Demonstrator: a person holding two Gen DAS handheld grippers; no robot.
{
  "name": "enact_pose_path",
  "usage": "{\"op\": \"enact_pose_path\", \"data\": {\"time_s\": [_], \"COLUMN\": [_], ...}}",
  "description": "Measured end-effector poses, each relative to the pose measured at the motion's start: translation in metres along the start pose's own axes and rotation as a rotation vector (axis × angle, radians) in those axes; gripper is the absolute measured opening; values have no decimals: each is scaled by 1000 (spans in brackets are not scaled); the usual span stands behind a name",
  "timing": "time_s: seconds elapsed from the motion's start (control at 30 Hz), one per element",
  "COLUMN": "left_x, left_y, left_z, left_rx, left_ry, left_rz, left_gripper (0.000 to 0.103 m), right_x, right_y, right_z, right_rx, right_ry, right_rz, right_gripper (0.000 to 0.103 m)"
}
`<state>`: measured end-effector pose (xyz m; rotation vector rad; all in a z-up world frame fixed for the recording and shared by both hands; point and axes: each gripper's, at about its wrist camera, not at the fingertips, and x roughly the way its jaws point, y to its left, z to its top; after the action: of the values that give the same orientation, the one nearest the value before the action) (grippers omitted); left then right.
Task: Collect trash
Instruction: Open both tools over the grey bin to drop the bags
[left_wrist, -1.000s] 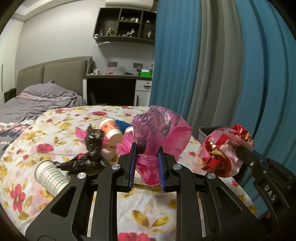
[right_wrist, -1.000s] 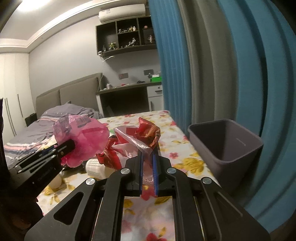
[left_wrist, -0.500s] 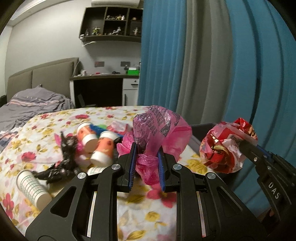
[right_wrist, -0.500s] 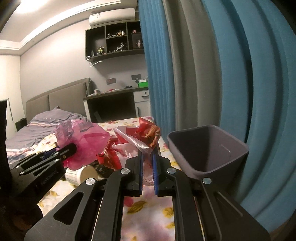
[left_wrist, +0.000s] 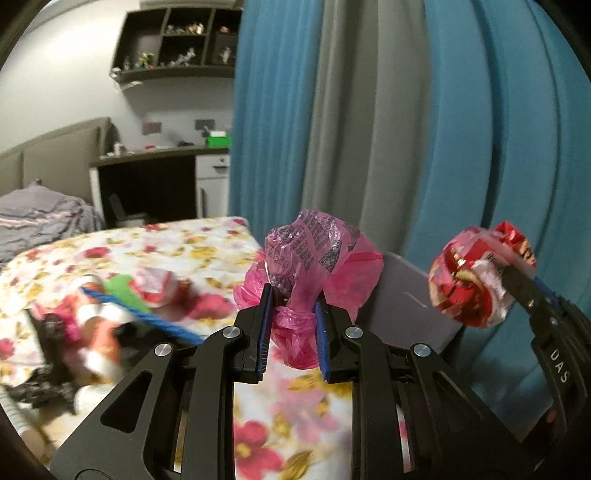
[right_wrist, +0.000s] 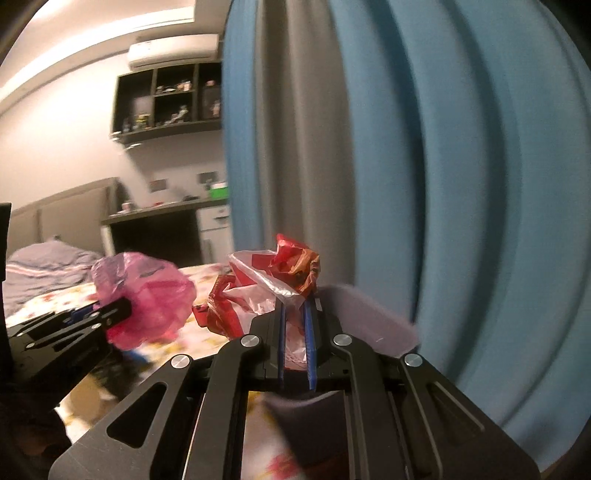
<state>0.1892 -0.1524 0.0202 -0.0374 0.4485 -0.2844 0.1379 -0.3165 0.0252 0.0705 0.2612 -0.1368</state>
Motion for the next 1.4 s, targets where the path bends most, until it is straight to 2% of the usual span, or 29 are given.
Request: {"op": "enact_pose_path", "data": {"time_s": [0.13,0.33,0.6,0.8,1.07,1.17,1.27,1.4], "left_x": [32,72,115,131,146,151,153,150], "left_y": [-12,-31,-43,-52,-54,-51,-50,-43], "left_z": [6,5,1,-3,-7,-8,-9,-10], "left_rx": [0,4,19,32,15,-8,-5,-29], "left_ry": [26,56,120,147,188,210,212,206], "left_rz": [-61,-129,-173,-200,-280,-312,-311,-308], "left_gripper": [20,20,21,22,23,26,34,54], "right_x": [23,54,75,80,94,95,96,93], "right_y": [-18,-32,-41,-43,-44,-44,-44,-44], "right_z": [-4,-15,-22,-25,-17,-17,-17,-17], "right_rx": [13,26,34,30,25,35,34,35], "right_ry": [0,37,81,104,125,130,130,128], "right_rz": [-61,-102,-128,-123,-120,-117,-116,-116], "right_gripper": [10,10,10,10,13,17,23,29]}}
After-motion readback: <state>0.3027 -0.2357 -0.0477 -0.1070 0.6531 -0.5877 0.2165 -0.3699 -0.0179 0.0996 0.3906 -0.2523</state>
